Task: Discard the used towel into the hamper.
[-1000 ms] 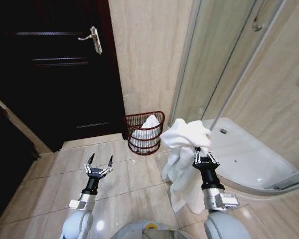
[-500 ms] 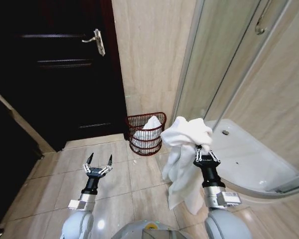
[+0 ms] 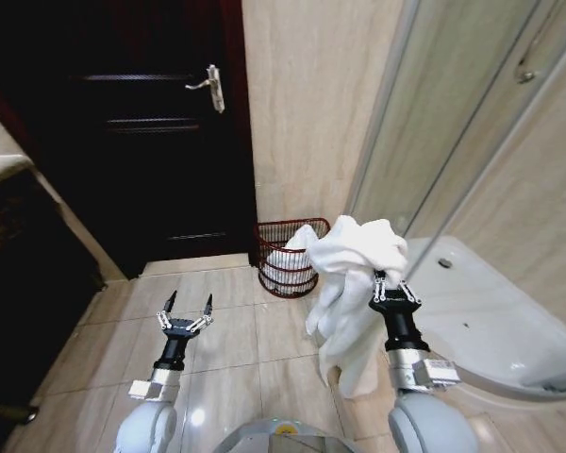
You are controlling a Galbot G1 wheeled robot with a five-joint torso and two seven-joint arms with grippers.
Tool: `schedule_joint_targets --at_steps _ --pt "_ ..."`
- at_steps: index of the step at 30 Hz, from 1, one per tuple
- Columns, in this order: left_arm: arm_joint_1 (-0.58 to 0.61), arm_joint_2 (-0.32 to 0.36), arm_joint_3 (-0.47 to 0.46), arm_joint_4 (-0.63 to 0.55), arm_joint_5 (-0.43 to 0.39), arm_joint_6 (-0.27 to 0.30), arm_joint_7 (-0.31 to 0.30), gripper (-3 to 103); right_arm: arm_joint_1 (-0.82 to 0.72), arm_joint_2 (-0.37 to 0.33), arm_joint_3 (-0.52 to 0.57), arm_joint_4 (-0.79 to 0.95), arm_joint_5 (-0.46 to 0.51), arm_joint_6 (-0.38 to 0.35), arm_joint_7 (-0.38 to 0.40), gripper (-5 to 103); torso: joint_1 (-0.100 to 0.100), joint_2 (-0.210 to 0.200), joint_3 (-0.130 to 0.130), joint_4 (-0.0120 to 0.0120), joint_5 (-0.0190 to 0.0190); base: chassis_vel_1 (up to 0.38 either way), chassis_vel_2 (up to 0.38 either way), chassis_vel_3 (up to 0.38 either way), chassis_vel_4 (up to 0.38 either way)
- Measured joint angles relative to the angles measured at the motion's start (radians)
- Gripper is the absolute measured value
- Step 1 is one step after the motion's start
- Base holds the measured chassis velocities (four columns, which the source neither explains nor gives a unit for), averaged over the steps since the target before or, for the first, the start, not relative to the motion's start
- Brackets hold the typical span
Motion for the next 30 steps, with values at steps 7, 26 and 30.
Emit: schedule_joint_targets --at_steps 7,26,30 --pt "-0.006 -0.002 0.004 0.000 0.042 0.001 -0.025 100 0.003 0.002 0.000 0.001 0.001 -0.004 0.013 12 0.008 0.022 0.014 -0.0001 0.0000 0.004 0.017 0.007 0.010" --pt "0.000 -0.006 0.009 -0.010 0.034 0.009 -0.037 100 -0.003 0.003 0.003 0.005 -0.003 -0.004 0.011 12 0.030 0.087 0.056 0.0001 0.0000 0.000 0.000 0.000 0.000" --pt "0.000 -0.007 0.009 -0.010 0.034 0.009 -0.037 100 -0.003 0.002 0.003 0.004 -0.002 -0.004 0.011 12 0.034 0.097 0.062 0.0001 0.0000 0.000 0.000 0.000 0.000"
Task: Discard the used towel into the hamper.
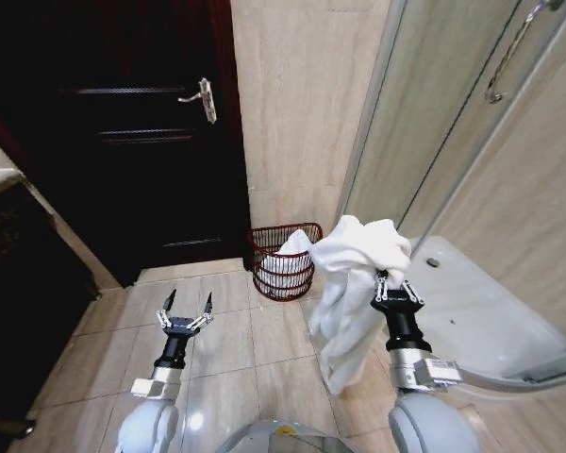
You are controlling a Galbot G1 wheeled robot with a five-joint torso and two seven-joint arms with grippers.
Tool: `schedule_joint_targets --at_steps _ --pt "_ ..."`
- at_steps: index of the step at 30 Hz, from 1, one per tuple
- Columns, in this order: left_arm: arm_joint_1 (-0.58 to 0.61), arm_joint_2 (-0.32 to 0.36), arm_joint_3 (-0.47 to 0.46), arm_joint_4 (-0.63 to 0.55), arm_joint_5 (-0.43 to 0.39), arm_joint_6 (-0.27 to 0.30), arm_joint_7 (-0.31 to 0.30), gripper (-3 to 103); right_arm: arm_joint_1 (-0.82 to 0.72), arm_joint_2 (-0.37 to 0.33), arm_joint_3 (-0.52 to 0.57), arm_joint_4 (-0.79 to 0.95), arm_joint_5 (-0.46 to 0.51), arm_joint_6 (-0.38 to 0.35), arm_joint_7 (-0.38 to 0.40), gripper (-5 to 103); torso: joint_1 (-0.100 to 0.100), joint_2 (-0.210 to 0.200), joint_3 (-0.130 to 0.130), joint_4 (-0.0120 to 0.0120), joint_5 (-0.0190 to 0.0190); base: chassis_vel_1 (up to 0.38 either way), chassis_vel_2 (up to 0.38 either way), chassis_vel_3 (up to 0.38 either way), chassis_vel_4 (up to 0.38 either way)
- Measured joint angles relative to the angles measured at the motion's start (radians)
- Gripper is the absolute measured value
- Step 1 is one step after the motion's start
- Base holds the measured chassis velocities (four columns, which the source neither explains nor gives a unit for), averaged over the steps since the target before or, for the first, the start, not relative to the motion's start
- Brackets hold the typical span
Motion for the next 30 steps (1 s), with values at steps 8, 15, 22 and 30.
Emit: schedule_joint_targets --at_steps 8,15,22,30 --pt "-0.001 -0.001 -0.001 -0.002 0.003 0.001 0.002 100 0.002 0.001 -0.003 0.000 0.001 0.002 -0.001 12 0.015 0.038 0.023 0.0000 0.0000 0.043 0.041 -0.008 -0.009" --pt "-0.001 -0.001 -0.001 -0.006 0.007 0.001 0.006 100 0.003 0.000 -0.002 0.000 0.003 0.003 0.001 12 0.025 0.066 0.040 -0.0001 0.0000 0.076 0.067 -0.035 -0.028" --pt "0.000 -0.003 -0.001 -0.008 0.015 0.001 0.006 100 0.005 0.001 -0.003 0.000 0.012 0.009 0.005 12 0.036 0.096 0.060 0.0000 0.0001 0.082 0.087 -0.050 -0.050" --pt "-0.001 -0.004 0.002 -0.009 0.024 0.003 0.007 100 0.019 -0.009 0.010 -0.002 0.052 0.015 0.011 12 0.050 0.129 0.078 -0.0001 0.0000 0.033 0.027 -0.028 -0.025"
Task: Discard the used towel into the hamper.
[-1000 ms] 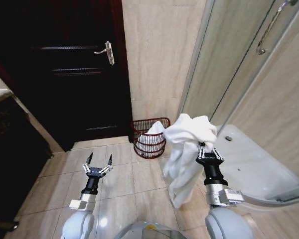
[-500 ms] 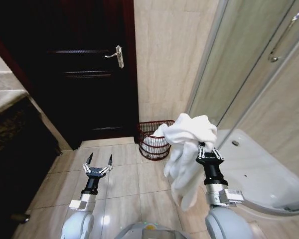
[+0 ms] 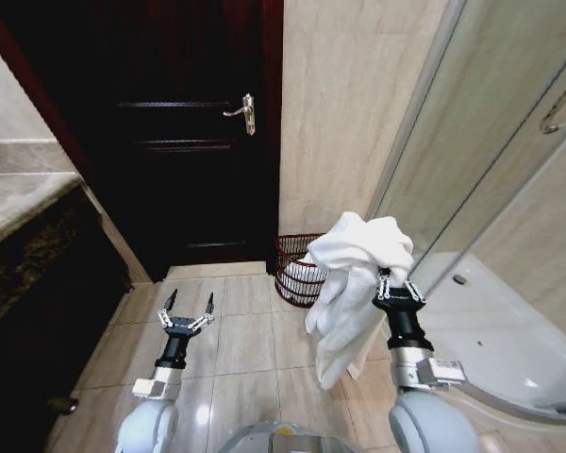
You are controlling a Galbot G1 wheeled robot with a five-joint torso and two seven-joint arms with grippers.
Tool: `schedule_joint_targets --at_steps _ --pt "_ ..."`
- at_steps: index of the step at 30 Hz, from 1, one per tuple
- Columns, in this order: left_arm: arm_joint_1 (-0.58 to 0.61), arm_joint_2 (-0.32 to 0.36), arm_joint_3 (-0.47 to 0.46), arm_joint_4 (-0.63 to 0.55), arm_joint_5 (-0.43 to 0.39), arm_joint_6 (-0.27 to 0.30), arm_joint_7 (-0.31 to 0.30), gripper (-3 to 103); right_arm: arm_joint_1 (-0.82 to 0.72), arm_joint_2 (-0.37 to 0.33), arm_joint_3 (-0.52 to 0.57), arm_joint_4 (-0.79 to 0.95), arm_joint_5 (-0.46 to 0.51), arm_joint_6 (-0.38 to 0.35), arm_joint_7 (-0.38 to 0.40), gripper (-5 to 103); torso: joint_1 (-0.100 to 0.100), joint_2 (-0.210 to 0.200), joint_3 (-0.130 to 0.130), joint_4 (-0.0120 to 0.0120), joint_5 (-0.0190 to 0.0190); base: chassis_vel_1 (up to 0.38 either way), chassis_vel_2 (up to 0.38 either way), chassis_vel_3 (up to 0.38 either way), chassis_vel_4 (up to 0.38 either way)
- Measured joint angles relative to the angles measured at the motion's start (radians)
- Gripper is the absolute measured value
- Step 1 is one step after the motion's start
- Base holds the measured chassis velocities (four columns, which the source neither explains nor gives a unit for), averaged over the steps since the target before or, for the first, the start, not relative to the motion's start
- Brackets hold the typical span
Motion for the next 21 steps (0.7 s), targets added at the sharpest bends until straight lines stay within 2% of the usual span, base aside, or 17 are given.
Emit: schedule_joint_targets --at_steps 21 --pt "-0.001 -0.005 -0.007 -0.021 0.001 0.023 -0.002 100 0.036 -0.025 0.014 -0.005 0.038 -0.002 0.003 12 0.034 0.082 0.048 0.0000 0.0000 0.000 0.000 0.000 0.000"
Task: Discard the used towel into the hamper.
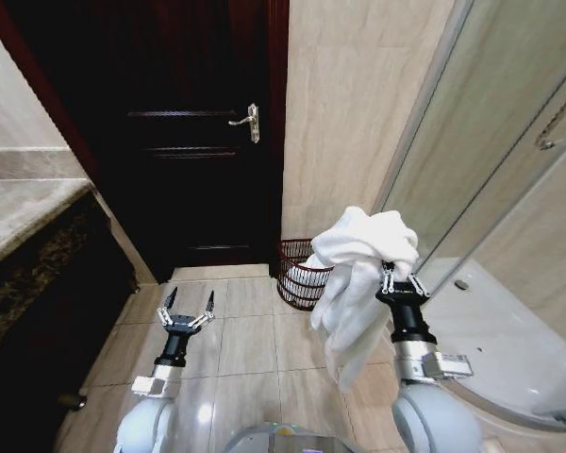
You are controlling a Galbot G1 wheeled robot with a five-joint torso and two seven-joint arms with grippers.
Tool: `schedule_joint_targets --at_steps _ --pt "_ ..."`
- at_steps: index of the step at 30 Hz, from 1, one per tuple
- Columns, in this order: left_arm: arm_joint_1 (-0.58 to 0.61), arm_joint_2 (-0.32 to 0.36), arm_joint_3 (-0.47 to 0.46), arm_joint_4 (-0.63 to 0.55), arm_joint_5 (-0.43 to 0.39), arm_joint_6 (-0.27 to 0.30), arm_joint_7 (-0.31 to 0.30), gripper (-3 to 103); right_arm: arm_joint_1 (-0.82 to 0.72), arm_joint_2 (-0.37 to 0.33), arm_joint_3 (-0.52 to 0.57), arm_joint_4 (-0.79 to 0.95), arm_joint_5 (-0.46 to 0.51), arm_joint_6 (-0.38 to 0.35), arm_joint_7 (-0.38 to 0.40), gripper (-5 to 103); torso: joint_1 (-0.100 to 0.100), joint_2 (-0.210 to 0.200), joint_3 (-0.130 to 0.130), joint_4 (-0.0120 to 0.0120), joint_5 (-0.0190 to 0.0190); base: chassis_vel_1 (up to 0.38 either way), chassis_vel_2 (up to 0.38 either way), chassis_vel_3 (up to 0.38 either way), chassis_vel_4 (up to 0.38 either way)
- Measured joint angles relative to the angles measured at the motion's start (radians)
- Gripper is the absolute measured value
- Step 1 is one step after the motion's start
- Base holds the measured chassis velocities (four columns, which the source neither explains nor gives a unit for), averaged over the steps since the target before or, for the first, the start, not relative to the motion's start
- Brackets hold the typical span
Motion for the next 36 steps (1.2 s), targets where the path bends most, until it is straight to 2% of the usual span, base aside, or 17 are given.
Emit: schedule_joint_targets --at_steps 10,23,36 --pt "0.005 -0.013 -0.004 -0.014 0.001 0.005 -0.020 100 0.008 -0.007 0.007 0.003 0.005 0.002 0.002 12 0.014 0.033 0.019 -0.0001 0.0001 0.000 0.000 0.000 0.000" --pt "0.016 -0.050 -0.018 -0.091 -0.007 0.064 -0.075 100 0.039 -0.024 0.039 0.002 0.071 -0.003 -0.002 12 0.040 0.094 0.054 -0.0001 0.0001 0.000 0.000 0.000 0.000" --pt "0.002 -0.065 -0.013 -0.136 -0.001 0.106 -0.083 100 0.056 -0.040 0.061 0.005 0.098 -0.024 -0.015 12 0.063 0.150 0.087 0.0000 0.0000 0.000 0.000 0.000 0.000"
